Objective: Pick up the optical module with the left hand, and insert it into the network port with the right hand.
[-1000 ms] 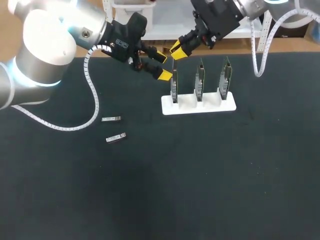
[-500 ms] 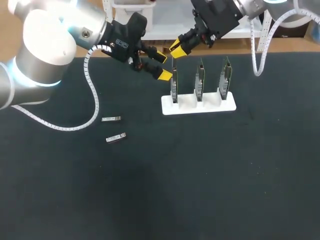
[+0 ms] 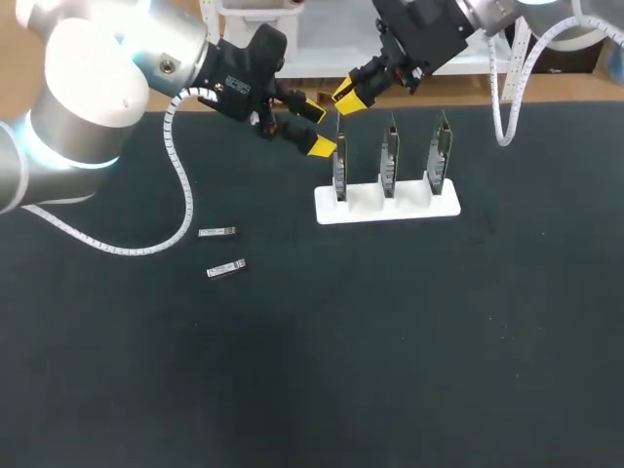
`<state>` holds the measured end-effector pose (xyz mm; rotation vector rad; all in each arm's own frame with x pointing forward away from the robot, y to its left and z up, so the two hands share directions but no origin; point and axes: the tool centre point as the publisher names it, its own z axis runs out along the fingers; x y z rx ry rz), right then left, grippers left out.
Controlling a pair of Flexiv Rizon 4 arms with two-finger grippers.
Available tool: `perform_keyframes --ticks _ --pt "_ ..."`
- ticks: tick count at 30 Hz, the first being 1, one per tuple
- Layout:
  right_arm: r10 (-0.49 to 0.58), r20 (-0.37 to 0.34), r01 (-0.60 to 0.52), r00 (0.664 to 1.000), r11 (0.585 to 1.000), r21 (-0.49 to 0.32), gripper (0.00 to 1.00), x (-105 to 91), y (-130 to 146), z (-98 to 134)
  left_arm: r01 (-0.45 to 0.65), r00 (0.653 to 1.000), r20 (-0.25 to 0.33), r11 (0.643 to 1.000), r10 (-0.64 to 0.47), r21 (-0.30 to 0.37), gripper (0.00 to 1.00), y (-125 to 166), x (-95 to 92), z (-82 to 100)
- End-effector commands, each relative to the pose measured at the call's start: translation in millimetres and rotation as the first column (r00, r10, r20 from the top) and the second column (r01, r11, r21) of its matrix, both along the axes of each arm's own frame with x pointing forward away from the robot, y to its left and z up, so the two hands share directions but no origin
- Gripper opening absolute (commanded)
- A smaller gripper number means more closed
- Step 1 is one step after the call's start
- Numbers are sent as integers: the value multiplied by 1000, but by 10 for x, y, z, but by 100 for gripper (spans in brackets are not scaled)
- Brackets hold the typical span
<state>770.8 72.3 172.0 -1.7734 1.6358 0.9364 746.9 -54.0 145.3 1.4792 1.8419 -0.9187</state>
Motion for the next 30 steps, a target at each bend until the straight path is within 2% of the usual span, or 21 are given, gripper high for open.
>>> perform_keyframes --ticks 1,30 --pt "7 -3 -7 1000 1000 1 0 10 1 -10 0 1000 -5 1000 0 8 100 -16 23 7" --pt "30 0 -30 1000 1000 -1 0 -33 6 -7 0 1000 -5 1000 0 8 100 -16 23 7"
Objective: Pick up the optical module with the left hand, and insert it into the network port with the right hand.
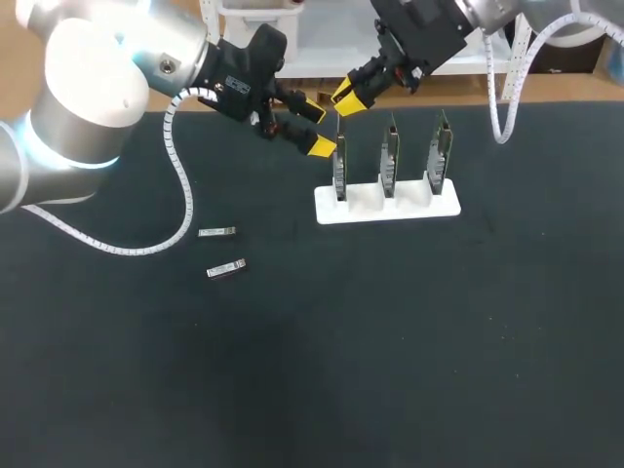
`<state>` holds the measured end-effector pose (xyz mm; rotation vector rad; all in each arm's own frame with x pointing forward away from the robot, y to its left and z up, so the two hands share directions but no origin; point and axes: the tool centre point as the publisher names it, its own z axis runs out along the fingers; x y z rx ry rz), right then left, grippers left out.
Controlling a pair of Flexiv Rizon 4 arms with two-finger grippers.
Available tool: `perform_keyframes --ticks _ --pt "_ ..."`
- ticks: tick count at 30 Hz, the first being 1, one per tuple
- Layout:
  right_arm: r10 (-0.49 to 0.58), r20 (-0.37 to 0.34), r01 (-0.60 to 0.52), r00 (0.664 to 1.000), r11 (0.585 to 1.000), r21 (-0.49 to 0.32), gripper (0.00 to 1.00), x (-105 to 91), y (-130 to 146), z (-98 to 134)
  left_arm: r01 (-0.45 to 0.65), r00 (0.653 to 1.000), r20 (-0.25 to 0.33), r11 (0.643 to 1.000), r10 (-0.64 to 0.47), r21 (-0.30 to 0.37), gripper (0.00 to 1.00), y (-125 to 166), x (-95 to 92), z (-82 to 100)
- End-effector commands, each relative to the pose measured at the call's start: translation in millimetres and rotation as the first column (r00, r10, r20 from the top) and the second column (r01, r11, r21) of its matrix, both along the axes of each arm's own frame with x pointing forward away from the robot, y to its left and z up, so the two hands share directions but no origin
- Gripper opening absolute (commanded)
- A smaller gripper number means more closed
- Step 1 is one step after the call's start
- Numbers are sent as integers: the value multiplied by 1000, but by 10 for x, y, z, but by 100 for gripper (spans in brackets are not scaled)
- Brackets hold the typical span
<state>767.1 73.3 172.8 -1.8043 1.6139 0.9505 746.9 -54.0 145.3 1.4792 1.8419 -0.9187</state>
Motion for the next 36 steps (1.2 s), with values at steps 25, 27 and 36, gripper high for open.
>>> perform_keyframes --ticks 25,27,36 --pt "-24 22 24 999 1000 6 0 27 0 -46 0 1000 -5 1000 0 8 100 -16 23 7" --pt "-27 22 26 999 1000 9 0 23 0 -42 0 1000 -5 1000 0 8 100 -16 23 7" --pt "-44 24 44 999 999 22 0 20 -2 -30 0 1000 -5 1000 0 8 100 -16 23 7"
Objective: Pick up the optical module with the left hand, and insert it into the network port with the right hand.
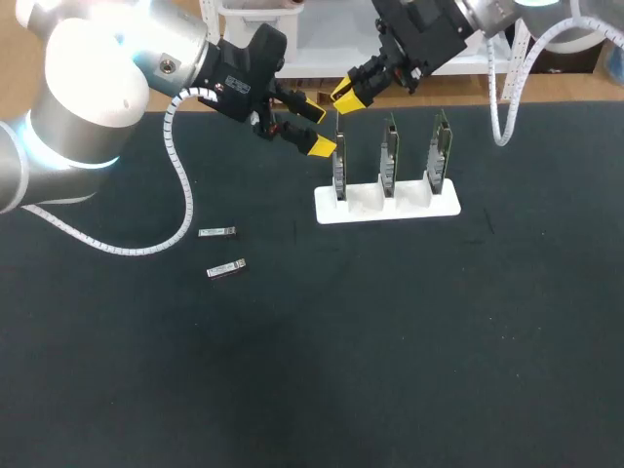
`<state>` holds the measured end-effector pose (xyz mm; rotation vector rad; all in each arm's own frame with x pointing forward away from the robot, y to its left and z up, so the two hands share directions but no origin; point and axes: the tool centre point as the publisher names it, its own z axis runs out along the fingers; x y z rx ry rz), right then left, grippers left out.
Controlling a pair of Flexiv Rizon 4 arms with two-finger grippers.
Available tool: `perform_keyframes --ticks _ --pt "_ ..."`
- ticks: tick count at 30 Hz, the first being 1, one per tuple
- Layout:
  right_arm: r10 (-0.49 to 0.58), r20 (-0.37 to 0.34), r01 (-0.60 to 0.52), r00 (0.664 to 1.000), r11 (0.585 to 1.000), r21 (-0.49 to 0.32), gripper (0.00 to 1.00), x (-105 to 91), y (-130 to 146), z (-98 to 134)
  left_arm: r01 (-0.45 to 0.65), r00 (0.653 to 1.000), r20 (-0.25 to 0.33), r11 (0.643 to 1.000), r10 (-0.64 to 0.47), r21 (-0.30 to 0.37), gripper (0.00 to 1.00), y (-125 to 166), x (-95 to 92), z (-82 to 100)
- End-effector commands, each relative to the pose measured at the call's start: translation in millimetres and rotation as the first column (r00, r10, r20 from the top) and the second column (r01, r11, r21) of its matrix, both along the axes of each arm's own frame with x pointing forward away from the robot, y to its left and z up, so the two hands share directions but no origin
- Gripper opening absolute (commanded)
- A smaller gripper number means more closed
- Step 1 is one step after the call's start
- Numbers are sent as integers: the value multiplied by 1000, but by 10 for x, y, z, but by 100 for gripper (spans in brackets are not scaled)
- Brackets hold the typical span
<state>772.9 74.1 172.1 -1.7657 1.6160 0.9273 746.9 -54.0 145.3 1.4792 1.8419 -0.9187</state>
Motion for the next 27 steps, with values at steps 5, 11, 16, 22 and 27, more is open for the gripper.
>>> perform_keyframes --ticks 5,11,16,22,27 --pt "-15 7 15 1000 1000 5 0 -50 -5 -43 0 1000 -5 1000 0 8 100 -16 23 7" --pt "-12 10 12 1000 1000 3 0 -76 -6 -59 0 1000 -5 1000 0 8 100 -16 23 7" --pt "-16 15 16 1000 1000 4 0 -75 -3 -68 0 1000 -5 1000 0 8 100 -16 23 7" --pt "-18 20 18 1000 1000 14 0 -68 -5 -27 0 1000 -5 1000 0 8 100 -16 23 7" --pt "-18 25 17 1000 1000 24 0 -69 -13 5 0 1000 -5 1000 0 8 100 -16 23 7"
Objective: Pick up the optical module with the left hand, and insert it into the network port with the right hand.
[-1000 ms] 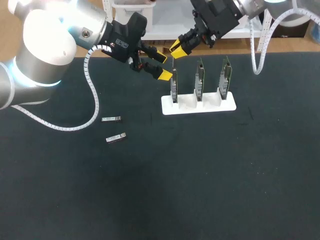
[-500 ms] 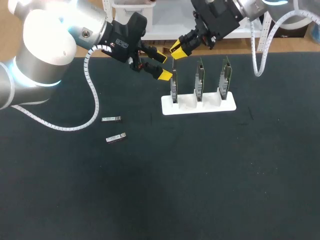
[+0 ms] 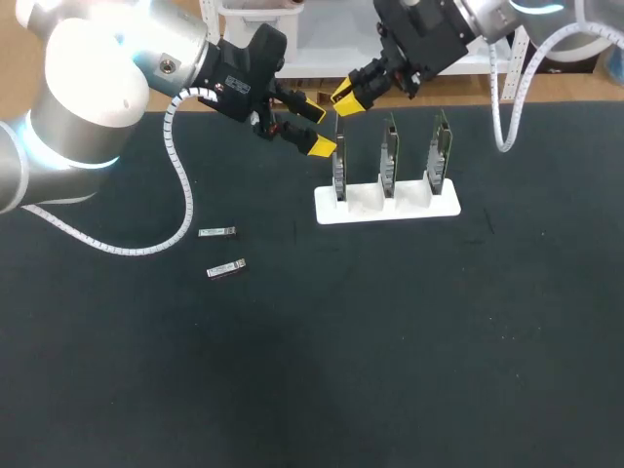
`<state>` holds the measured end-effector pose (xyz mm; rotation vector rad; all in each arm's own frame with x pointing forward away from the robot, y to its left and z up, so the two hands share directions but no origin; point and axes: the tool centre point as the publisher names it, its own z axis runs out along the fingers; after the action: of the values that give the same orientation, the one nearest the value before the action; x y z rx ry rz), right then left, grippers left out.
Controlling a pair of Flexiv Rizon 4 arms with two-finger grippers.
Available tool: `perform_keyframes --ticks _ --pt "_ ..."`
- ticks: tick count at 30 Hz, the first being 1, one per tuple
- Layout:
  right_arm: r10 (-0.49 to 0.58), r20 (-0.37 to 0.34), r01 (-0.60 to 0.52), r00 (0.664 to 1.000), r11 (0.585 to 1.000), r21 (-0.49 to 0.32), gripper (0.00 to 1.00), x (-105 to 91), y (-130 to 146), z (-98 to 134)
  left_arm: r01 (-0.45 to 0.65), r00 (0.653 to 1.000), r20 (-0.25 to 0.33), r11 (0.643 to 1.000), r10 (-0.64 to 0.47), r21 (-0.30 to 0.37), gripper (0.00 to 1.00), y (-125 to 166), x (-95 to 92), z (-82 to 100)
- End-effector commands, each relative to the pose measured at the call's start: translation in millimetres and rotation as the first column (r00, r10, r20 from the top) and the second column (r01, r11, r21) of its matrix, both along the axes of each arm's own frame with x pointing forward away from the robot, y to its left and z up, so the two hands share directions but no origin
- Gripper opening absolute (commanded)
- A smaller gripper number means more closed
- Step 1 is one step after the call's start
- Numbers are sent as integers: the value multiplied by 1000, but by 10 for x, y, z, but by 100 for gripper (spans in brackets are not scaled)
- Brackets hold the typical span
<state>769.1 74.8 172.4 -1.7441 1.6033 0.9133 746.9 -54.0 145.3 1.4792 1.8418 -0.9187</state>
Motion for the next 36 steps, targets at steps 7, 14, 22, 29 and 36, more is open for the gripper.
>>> perform_keyframes --ticks 7,14,22,29,36 --pt "-4 16 4 1000 1000 17 0 -38 -30 53 0 1000 -5 1000 0 8 100 -16 23 7" --pt "5 26 -6 1000 1000 20 0 -57 -34 76 0 1000 -5 1000 0 8 100 -16 23 7" --pt "7 26 -8 1000 1000 24 0 -76 -37 91 0 1000 -5 1000 0 8 100 -16 23 7" --pt "2 22 -2 1000 1000 20 0 -71 -63 73 0 1000 -5 1000 0 8 100 -16 23 7" --pt "5 22 -5 1000 1000 20 0 -76 -66 76 0 1000 -5 1000 0 8 100 -16 23 7"
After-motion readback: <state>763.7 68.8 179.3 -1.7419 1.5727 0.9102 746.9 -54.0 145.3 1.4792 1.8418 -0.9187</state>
